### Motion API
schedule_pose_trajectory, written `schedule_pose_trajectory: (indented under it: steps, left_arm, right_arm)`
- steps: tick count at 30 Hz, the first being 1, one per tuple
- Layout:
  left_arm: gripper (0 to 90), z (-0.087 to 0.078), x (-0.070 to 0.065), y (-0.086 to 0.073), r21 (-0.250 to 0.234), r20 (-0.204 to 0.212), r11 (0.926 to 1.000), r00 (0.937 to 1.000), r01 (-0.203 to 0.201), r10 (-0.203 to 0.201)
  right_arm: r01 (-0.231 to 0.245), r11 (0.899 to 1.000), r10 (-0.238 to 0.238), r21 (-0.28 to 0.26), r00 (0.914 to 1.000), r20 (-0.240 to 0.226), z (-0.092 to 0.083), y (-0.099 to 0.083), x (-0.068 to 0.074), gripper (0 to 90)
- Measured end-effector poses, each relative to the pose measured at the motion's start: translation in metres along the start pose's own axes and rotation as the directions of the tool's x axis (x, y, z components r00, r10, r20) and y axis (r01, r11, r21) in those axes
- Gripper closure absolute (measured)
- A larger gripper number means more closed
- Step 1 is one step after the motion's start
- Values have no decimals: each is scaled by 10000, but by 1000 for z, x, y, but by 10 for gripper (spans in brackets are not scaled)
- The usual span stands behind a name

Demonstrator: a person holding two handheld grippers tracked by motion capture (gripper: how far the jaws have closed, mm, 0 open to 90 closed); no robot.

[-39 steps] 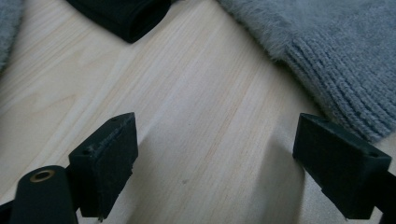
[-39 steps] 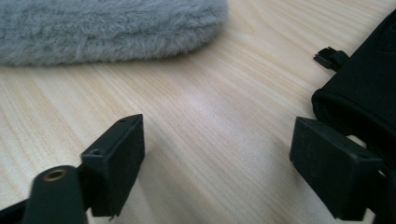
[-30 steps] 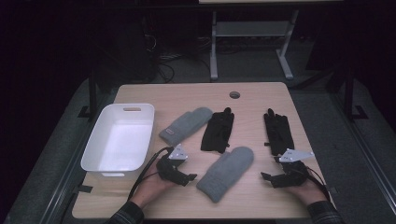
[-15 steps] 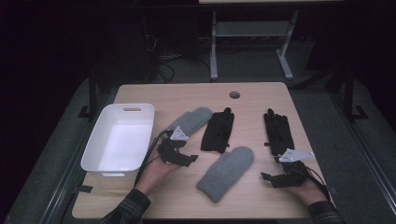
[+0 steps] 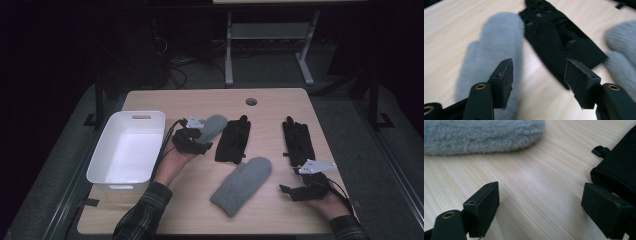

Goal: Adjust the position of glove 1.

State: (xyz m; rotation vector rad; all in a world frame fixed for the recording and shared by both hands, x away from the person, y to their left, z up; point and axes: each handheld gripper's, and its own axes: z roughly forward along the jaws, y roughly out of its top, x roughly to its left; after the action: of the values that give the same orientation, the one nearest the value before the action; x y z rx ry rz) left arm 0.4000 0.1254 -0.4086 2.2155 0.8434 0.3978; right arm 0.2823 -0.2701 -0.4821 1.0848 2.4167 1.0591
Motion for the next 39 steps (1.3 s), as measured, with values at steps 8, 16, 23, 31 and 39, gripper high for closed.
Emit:
schedule_pose_trajectory:
  steps: [8,16,23,31,39]
  left_arm:
    - [476,15,26,18,157,-536,9986,9973,510,-501]
    - [472,36,45,22,550,-822,9937,9923,973,-926]
    - [436,54,54,18,950,-890,9888,9903,1152,-1068]
    - [429,69,55,10,1414,-735,9828,9913,1190,-1095]
    - [599,76,52,6,1468,-506,9859,9960,807,-740]
  right_arm:
    - [-1,10000,1,-1,10000,-3,0,0,0,145]
    - [-2,10000,2,-2,10000,-9,0,0,0,144]
    - [0,10000,0,-1,10000,-9,0,0,0,144]
    - [-2,10000,2,0,10000,-8,0,0,0,144]
    - [1,10000,-1,0,10000,-6,0,0,0,144]
